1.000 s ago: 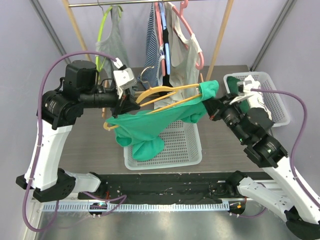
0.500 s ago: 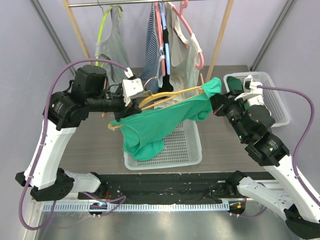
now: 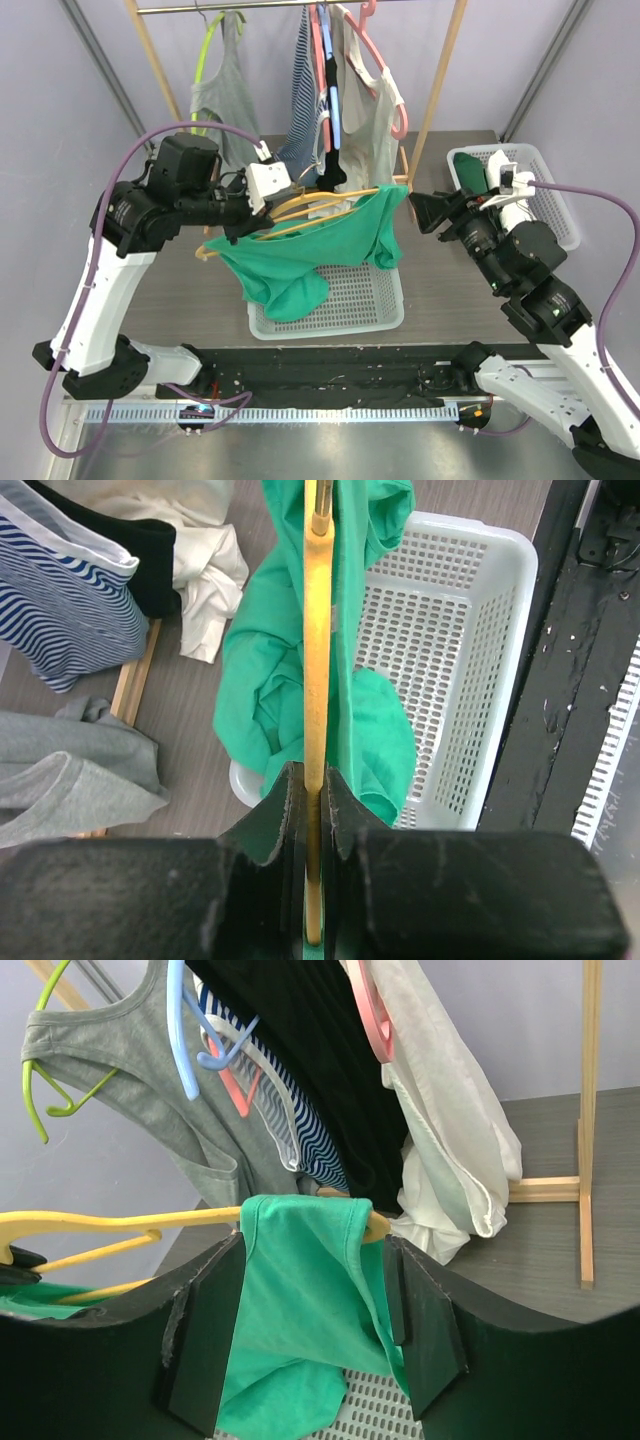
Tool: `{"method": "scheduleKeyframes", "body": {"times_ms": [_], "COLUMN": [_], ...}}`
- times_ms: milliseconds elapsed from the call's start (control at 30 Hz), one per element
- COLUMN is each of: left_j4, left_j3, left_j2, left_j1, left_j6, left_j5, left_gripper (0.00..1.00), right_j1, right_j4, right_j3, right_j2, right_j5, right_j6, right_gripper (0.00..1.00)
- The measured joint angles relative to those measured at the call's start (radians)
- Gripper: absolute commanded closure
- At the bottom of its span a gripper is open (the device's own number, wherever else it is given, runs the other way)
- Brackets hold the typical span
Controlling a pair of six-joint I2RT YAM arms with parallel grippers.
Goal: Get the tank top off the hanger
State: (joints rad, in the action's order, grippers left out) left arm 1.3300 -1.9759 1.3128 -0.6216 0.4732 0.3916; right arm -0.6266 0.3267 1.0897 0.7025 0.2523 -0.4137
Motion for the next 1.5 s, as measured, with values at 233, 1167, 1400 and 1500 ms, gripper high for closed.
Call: {"method": "scheduleKeyframes", "body": {"times_ms": [233,1167,1400,1500], "left_j4": [0.004,0.015,0.015,0.014], "left_j3": [-0.011,-0.050,-0.050,-0.050], "left_j2": [0.011,0.018,0.018,0.018], "left_j1": [-0.003,-0.014,-0.014,-0.014], "left_j6": [0.002,0.001,0.001,0.001], "left_j5": [0.001,0.005,0.005,0.005], "left_gripper": [1.00,1.00,1.00,1.00], "right_j1": [0.000,0.035,0.054,0.069], "right_j4": [0.006,-0.100,-0.134,-0.135], "right_j3": [-0.005,-0.148,-0.155,-0.155], "right_j2": [0.008,0.092,0.102,0.094], "right_j5": [-0.032,-0.148,-0.201,-0.215], "right_j6": [0.000,-0.037,-0.060,-0.063], "right_gripper": [0.45,0.74,0.99,0.99]}}
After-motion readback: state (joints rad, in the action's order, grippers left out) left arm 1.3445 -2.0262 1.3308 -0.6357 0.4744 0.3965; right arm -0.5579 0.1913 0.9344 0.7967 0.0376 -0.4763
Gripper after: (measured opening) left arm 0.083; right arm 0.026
